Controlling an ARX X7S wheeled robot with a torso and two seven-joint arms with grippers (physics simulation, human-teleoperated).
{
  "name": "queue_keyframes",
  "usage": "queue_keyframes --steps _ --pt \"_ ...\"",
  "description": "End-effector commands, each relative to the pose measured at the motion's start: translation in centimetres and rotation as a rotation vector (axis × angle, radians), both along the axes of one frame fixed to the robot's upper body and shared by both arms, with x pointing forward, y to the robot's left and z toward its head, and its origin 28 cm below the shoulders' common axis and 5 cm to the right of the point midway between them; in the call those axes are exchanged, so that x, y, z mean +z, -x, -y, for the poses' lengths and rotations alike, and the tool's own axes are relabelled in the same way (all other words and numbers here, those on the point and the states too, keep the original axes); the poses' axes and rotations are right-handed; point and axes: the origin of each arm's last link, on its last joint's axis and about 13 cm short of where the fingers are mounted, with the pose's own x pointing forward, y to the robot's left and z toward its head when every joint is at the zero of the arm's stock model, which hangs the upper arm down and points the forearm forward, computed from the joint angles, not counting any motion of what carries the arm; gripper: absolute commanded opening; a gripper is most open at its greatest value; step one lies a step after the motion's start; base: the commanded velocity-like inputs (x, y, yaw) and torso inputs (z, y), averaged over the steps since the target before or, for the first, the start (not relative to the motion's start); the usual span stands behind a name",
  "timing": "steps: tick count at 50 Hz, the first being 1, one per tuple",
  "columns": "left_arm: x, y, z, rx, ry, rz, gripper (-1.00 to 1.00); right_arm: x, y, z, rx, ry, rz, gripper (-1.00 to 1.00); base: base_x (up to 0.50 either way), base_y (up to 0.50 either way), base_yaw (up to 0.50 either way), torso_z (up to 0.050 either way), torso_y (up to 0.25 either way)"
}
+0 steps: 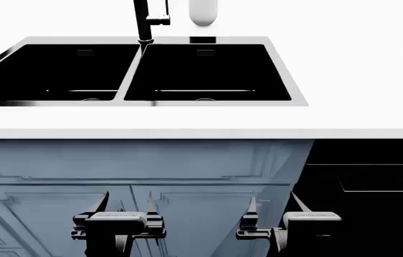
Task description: Move the fresh-baked cupcake off the tray onto the counter, and place the bowl used for mixing into the sink.
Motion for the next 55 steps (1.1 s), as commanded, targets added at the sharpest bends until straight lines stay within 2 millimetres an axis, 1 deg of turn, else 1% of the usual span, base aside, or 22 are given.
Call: queue_keyframes --steps 1,7,9,12,13,14,15,16,18,21,23,24,26,27,30,32,35,40,44,48,51,55 --pt "0.6 0.0 0.0 -0.002 0.0 0.01 1.0 0.0 0.0 0.0 0.0 -0.008 0.003 1.0 0.0 0.0 0.0 0.0 0.0" --pt "1.1 -0.1 -0.2 0.005 0.018 0.038 1.0 0.3 0.0 -0.1 0.008 -0.017 0.022 1.0 0.0 0.0 0.0 0.0 0.0" --pt "1.6 0.0 -0.1 -0.01 0.025 0.054 1.0 0.2 -0.1 0.0 0.006 -0.017 0.024 1.0 0.0 0.0 0.0 0.0 0.0" --pt "2.7 0.0 -0.3 -0.025 -0.011 0.1 1.0 0.8 -0.1 0.0 0.011 -0.016 0.039 1.0 0.0 0.0 0.0 0.0 0.0" --pt "3.5 0.2 -0.4 -0.051 -0.021 0.115 1.0 1.4 -0.1 0.0 0.018 -0.014 0.057 1.0 0.0 0.0 0.0 0.0 0.0" --pt "3.7 0.4 -0.6 -0.049 -0.114 0.089 1.0 2.1 -0.1 0.0 0.027 -0.014 0.07 1.0 0.0 0.0 0.0 0.0 0.0" --pt "4.0 0.5 -0.7 -0.069 -0.113 0.109 1.0 2.4 -0.1 0.0 0.027 -0.014 0.08 1.0 0.0 0.0 0.0 0.0 0.0" --pt "4.8 0.6 -1.0 -0.07 -0.048 0.115 1.0 3.2 0.0 0.0 0.039 0.006 0.103 1.0 0.0 0.0 0.0 0.0 0.0" --pt "6.1 0.9 -1.7 -0.069 -0.144 0.164 1.0 4.6 0.1 0.0 0.039 -0.006 0.138 1.0 0.0 0.0 0.0 0.0 0.0" --pt "7.9 1.1 -2.0 -0.074 -0.15 0.22 1.0 6.4 0.4 -0.2 0.051 -0.013 0.179 1.0 0.0 0.0 0.0 0.0 0.0" --pt "10.0 2.0 -1.6 -0.163 -0.106 0.273 1.0 7.9 0.6 -0.3 0.068 -0.011 0.21 1.0 0.0 0.0 0.0 0.0 0.0" --pt "10.8 2.1 -1.5 -0.155 -0.086 0.278 1.0 8.7 0.8 -0.4 0.079 -0.012 0.222 1.0 0.0 0.0 0.0 0.0 0.0" --pt "11.4 2.6 -1.3 -0.218 -0.098 0.334 1.0 9.6 1.0 -0.6 0.096 -0.021 0.238 1.0 0.0 0.0 0.0 0.0 0.0" --pt "11.5 2.6 -1.3 -0.215 -0.096 0.339 1.0 9.9 1.1 -0.6 0.101 -0.017 0.24 1.0 0.0 0.0 0.0 0.0 0.0" --pt "13.4 3.1 -1.2 -0.25 -0.041 0.365 1.0 11.6 1.4 -0.6 0.123 -0.023 0.263 1.0 0.0 0.0 0.0 0.0 0.0" --pt "14.5 3.2 -1.2 -0.261 -0.046 0.392 1.0 12.5 1.5 -0.6 0.144 -0.025 0.276 1.0 0.0 0.0 0.0 0.0 0.0" --pt "16.1 3.2 -1.3 -0.292 -0.047 0.407 1.0 13.8 1.5 -0.3 0.162 -0.025 0.288 1.0 0.0 0.0 0.0 0.0 0.0" --pt "18.8 3.1 -1.7 -0.362 -0.125 0.447 1.0 17.1 1.8 0.1 0.224 -0.011 0.326 1.0 0.0 0.0 0.0 0.0 0.0" --pt "20.4 2.9 -2.2 -0.39 -0.132 0.45 1.0 19.0 2.0 0.5 0.248 -0.042 0.331 1.0 0.0 0.0 0.0 0.0 0.0" --pt "22.1 2.7 -3.5 -0.414 -0.206 0.444 1.0 21.3 2.1 1.3 0.267 0.02 0.342 1.0 0.0 0.0 0.0 0.0 0.0" --pt "23.2 2.5 -4.1 -0.471 -0.263 0.483 1.0 23.2 2.3 1.9 0.331 0.029 0.336 1.0 0.0 0.0 0.0 0.0 0.0" --pt "26.2 1.7 -5.5 -0.53 -0.252 0.465 1.0 26.4 2.4 2.9 0.414 0.054 0.358 1.0 0.0 0.0 0.0 0.0 0.0"
